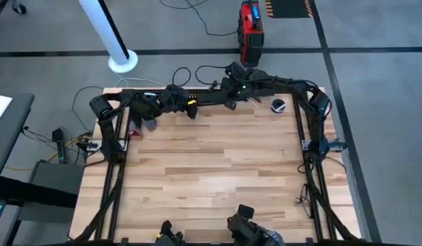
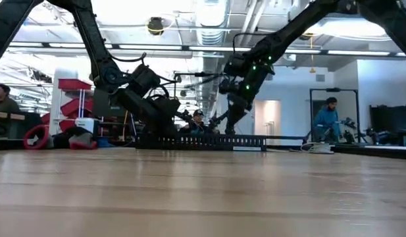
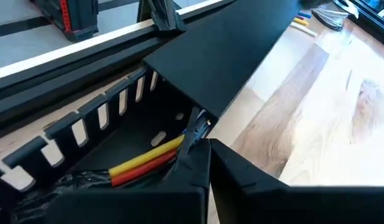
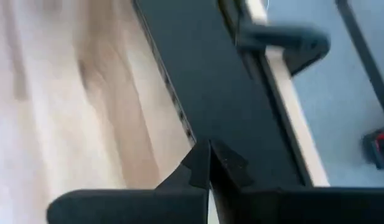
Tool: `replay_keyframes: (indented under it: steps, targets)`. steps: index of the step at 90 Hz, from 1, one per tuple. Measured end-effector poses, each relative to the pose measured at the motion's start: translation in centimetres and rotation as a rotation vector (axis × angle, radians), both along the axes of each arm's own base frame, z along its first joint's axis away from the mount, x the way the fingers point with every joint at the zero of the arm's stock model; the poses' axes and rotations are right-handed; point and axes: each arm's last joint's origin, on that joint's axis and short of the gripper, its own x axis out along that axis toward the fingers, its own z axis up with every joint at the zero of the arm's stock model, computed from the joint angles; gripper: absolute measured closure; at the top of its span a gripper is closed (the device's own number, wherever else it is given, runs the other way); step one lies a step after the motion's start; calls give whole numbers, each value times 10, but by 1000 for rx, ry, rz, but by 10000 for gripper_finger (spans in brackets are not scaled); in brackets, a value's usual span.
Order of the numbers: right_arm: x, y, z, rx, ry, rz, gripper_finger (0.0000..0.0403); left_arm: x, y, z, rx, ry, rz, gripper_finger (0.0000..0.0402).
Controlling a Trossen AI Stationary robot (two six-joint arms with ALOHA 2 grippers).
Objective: Ziptie cables
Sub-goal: Close the black cable duct
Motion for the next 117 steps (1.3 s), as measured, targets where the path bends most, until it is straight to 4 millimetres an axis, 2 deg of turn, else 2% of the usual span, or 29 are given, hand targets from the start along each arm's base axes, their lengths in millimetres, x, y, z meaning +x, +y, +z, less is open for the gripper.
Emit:
replay_keyframes:
  steps: [7,20,37,56,71,79,92,101,108,117]
  targets:
    - [-5,-4,-1,15,12,-26,403,0,0,0,0,0,0,401]
    - [-12,-14,-16,45,61,-63,403,0,1,0,1,0,4,402]
    - [-6,-18,-30,55,66,-50,403,-2,2,0,2,2,10,401]
    - [5,-15,-24,22,53,-2,403,-3,3,0,5,5,11,401]
    - [7,-15,-23,28,40,6,403,-4,4,0,-3,-5,-32,401]
    - [5,-17,-23,40,36,-2,403,-3,1,8,-17,-40,-72,401]
    - [4,-17,-23,49,36,0,403,-3,-9,35,15,-66,-117,401]
    - [3,-17,-24,58,46,-1,403,-11,-17,54,24,-26,-101,401]
    - [2,-16,-24,65,56,-1,403,-21,-24,64,22,61,-56,401]
    - [-1,-13,-25,95,95,2,403,-36,-32,62,-1,238,3,401]
